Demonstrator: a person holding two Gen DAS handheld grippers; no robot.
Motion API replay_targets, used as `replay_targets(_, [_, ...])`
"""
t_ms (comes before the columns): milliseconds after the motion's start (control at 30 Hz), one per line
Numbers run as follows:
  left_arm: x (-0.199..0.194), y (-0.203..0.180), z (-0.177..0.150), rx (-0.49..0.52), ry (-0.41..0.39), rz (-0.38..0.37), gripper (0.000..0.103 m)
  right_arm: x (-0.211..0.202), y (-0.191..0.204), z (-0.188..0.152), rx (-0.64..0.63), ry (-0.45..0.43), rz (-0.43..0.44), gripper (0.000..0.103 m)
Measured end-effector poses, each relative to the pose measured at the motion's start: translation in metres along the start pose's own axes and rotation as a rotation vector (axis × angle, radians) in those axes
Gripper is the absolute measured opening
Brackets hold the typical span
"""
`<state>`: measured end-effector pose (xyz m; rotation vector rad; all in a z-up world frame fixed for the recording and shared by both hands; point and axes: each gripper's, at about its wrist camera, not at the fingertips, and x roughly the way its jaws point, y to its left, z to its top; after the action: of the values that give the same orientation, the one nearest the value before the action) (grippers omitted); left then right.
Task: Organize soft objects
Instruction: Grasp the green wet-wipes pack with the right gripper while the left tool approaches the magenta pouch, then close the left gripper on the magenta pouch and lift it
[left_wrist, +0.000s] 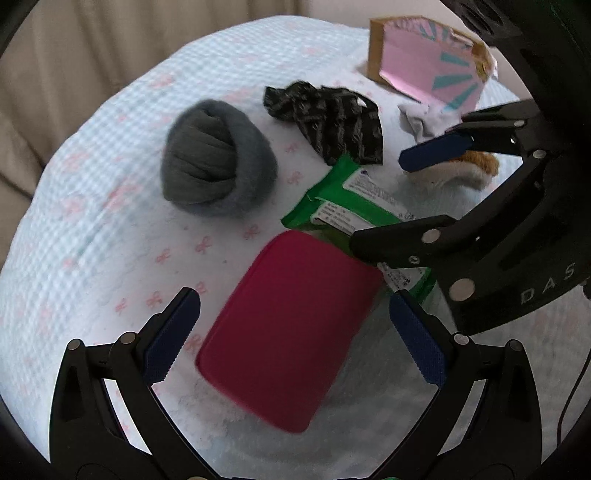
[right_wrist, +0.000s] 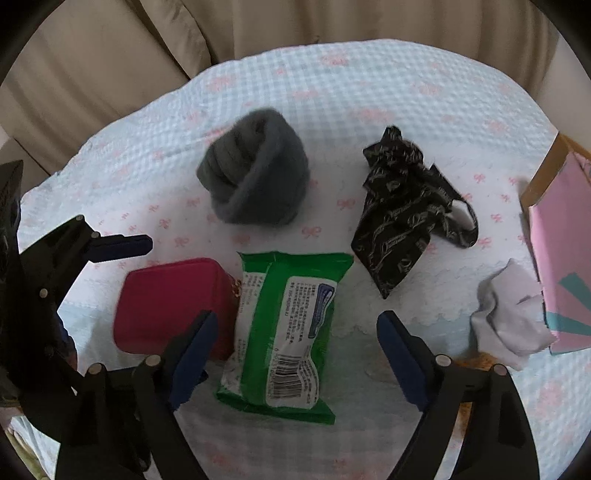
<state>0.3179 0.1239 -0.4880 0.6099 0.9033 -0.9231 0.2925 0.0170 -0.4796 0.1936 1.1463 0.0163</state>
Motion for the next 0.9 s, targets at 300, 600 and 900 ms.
replay_targets(300, [0.014, -0.005, -0.001, 0.043, 0.042, 0.015, 0.080, 0.022, 0.005, 0.001, -0.002, 0.054, 0.023, 0.053])
replay_targets(600, [0.002, 0.005, -0.003, -0.015, 0.073, -0.003, 0.047, 0.019, 0.011, 0.004, -0.013, 0.047, 0.030, 0.039])
replay_targets(900, [-0.032, 0.009, -0.004, -0.108, 0.076, 0.016, 0.036, -0.016, 0.011, 0.009, -0.026, 0.010, 0.032, 0.039])
